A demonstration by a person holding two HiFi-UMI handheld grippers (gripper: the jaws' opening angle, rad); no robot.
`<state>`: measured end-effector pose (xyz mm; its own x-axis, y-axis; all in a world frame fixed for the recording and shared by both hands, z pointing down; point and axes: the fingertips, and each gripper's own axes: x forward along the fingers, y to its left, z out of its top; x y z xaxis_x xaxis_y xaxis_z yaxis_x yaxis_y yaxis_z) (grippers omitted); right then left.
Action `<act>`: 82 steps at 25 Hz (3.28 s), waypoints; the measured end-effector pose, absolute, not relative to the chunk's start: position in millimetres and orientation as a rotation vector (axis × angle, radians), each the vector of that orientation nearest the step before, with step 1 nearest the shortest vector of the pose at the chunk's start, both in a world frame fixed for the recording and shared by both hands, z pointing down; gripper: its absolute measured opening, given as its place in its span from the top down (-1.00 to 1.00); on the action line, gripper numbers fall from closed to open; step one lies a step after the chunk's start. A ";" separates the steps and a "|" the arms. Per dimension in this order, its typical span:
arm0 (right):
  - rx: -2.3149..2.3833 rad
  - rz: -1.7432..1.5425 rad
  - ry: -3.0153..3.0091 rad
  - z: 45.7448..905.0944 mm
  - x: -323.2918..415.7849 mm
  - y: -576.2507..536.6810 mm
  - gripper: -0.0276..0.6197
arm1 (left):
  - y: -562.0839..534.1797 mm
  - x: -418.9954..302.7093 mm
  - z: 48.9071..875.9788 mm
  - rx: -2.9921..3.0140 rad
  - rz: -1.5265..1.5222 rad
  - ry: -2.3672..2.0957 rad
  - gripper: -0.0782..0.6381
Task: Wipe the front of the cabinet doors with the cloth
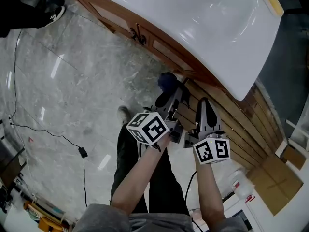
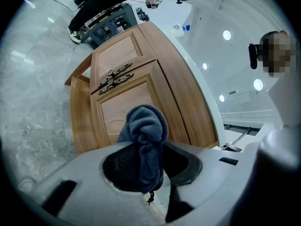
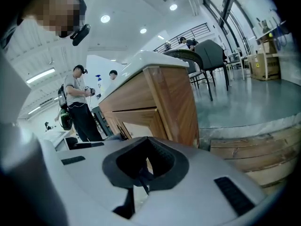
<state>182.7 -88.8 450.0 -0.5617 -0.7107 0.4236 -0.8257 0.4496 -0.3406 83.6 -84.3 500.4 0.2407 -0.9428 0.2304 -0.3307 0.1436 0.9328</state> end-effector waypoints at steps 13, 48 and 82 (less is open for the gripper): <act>1.337 0.785 -2.490 447.0 165.2 -97.5 0.89 | -109.5 54.5 471.1 1.444 -0.774 -1.292 0.50; 1.366 0.814 -2.448 484.7 154.8 -117.0 0.89 | -165.3 48.8 504.7 1.448 -0.859 -1.255 0.50; 1.394 0.846 -2.390 549.7 152.3 -99.6 0.89 | -161.4 42.5 656.1 1.204 -0.621 -1.287 0.50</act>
<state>152.3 -99.6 549.7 -0.5124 -0.7119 0.4802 -0.8555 0.3746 -0.3576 42.5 -161.4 656.1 0.2437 -0.8917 0.3815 -0.2560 0.3203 0.9121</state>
